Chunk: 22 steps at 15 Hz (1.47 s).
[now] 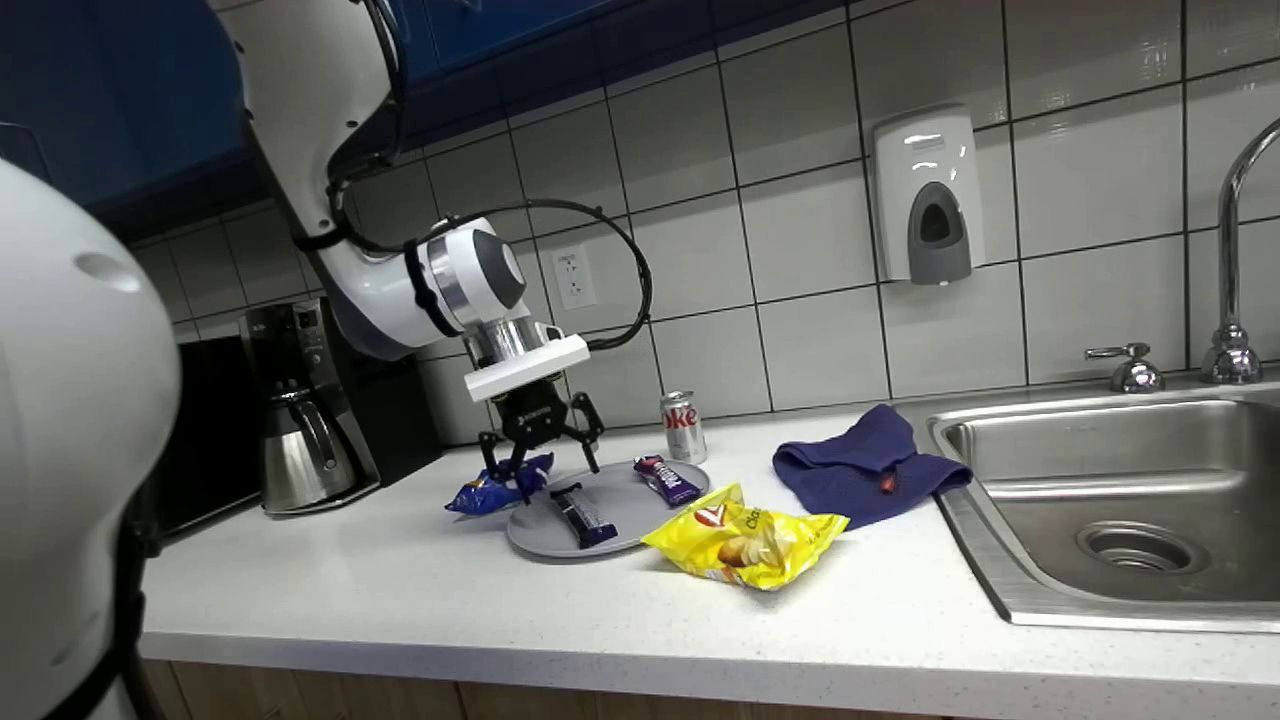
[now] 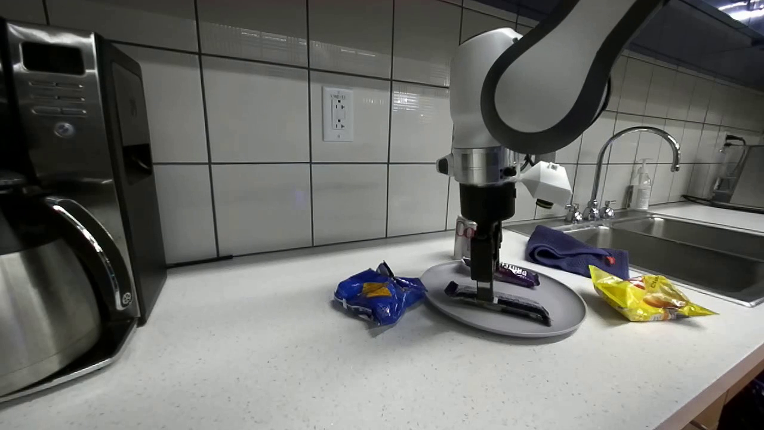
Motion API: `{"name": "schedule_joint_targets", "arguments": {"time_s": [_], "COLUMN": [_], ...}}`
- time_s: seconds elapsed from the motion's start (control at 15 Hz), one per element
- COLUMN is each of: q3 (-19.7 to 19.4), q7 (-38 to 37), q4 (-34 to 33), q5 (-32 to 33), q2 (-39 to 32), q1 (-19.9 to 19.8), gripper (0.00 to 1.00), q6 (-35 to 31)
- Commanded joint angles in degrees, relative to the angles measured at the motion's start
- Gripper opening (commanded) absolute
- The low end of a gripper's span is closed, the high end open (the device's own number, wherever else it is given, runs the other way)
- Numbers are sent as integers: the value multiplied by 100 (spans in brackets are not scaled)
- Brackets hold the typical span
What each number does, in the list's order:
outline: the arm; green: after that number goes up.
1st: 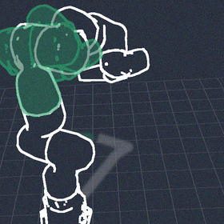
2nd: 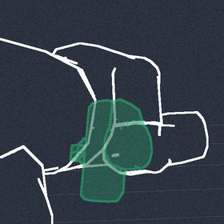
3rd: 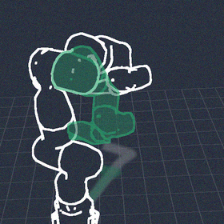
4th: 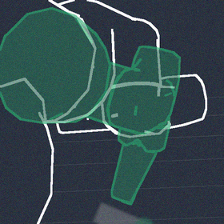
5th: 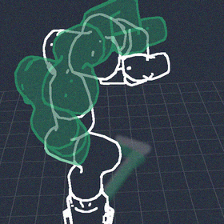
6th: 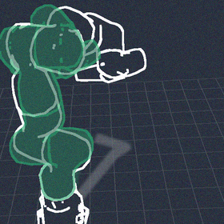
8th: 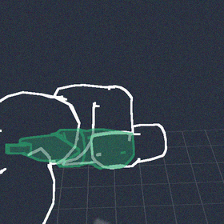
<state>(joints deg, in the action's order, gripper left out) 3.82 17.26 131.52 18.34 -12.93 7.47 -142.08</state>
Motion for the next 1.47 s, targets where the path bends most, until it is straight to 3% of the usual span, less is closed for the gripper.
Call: {"name": "schedule_joint_targets", "arguments": {"time_s": [0.0,1.07,1.33,1.4], "q3": [44,167,175,130], "q7": [-470,-1582,-1787,-1565], "q4": [578,3203,2850,2798], "q5": [149,-258,-508,-455], "q2": [817,4209,4435,4044], "q1": [28,-74,-119,-85], "gripper": [100,100,100,100], "q6": [112,102,605,304]}}
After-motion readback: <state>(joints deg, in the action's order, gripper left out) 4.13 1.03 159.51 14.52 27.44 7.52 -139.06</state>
